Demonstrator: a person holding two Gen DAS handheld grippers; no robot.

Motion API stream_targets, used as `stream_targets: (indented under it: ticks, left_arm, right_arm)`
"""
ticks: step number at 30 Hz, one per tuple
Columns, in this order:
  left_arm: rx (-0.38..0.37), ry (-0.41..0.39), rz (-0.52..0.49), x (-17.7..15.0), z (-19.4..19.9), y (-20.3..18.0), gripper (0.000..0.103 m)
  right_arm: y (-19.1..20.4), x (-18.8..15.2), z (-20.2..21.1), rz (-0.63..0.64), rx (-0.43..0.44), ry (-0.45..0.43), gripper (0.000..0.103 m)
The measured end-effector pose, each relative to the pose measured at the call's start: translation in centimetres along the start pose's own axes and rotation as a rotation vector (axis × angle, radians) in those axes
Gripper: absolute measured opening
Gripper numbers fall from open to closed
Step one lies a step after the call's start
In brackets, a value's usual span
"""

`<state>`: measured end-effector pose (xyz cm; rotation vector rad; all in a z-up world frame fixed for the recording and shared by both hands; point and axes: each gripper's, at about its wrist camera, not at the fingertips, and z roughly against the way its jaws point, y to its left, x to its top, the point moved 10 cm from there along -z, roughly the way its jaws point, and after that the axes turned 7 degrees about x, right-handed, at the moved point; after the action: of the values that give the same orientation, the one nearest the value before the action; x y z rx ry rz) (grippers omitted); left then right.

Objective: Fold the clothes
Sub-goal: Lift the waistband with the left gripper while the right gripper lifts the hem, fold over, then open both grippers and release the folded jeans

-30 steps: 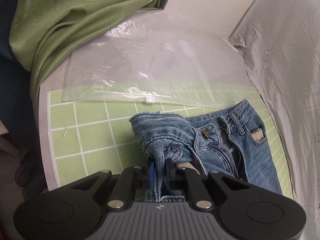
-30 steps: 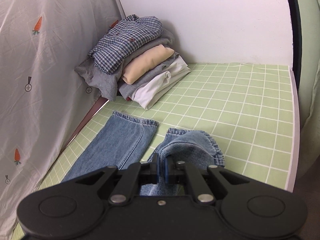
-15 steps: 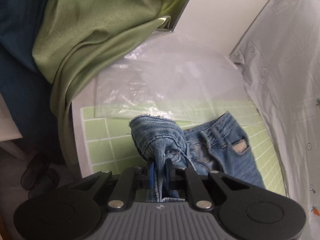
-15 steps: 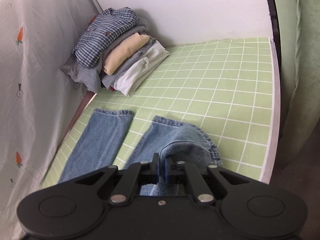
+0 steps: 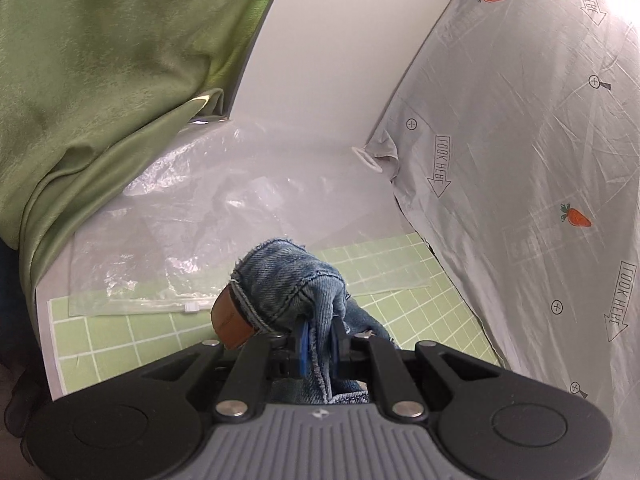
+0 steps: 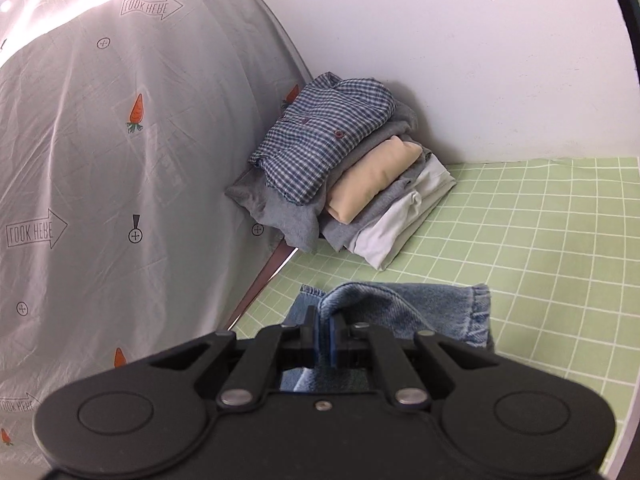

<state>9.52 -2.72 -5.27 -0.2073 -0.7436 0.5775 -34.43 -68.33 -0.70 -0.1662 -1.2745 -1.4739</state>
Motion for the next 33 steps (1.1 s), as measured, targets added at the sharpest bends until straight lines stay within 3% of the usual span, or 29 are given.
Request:
stream_targets:
  ticks: [6, 10, 11, 12, 13, 15, 16, 17, 18, 19, 20, 26, 33]
  left_arm:
    - [-0.026, -0.011, -0.008, 1.2, -3.5, -4.7, 0.011]
    - [-0.028, 0.011, -0.029, 1.8, -8.4, -9.3, 0.010]
    - [-0.026, 0.012, -0.043, 1.8, -9.8, -10.5, 0.011]
    - [-0.015, 0.016, -0.056, 1.8, -11.2, -11.7, 0.019]
    - [0.001, 0.023, -0.070, 1.7, -12.7, -12.7, 0.023]
    - [0.037, 0.067, -0.081, 1.4, -14.5, -14.1, 0.032]
    - [0.031, 0.072, -0.088, 1.3, -14.5, -14.5, 0.046]
    - [0.022, 0.051, -0.105, 1.0, -14.1, -14.7, 0.056]
    - [0.016, 0.023, -0.127, 0.8, -13.6, -14.7, 0.076]
    - [0.024, 0.001, -0.159, 0.3, -13.2, -14.5, 0.083]
    - [0.046, -0.005, -0.198, -0.3, -12.9, -14.1, 0.083]
    - [0.135, 0.101, -0.316, -6.1, -12.3, -10.5, 0.083]
    - [0.123, 0.168, -0.369, -10.1, -11.8, -11.1, 0.083]
  right_arm:
    - [2.9, 0.4, -4.2, 0.026, 0.002, -0.022, 0.005]
    - [5.2, 0.4, -10.3, 0.068, -0.014, -0.010, 0.005]
    - [5.5, 0.2, -12.2, 0.070, -0.024, -0.004, 0.005]
    - [6.0, -0.2, -14.6, 0.067, -0.027, 0.015, 0.006]
    - [6.5, -0.8, -17.1, 0.063, -0.019, 0.044, 0.009]
    - [7.4, -2.2, -20.5, 0.030, -0.019, 0.096, 0.044]
    - [7.8, -3.0, -21.8, 0.009, -0.022, 0.122, 0.056]
    - [8.2, -3.7, -22.6, 0.003, -0.016, 0.136, 0.057]
    - [8.2, -4.4, -22.4, 0.020, -0.021, 0.141, 0.062]
    - [7.9, -5.3, -22.1, 0.045, -0.046, 0.147, 0.072]
    - [7.2, -6.2, -21.7, 0.066, -0.081, 0.153, 0.079]
    - [-0.1, -11.0, -19.8, 0.188, -0.326, 0.259, 0.079]
    - [-2.9, -12.7, -20.0, 0.228, -0.345, 0.305, 0.079]
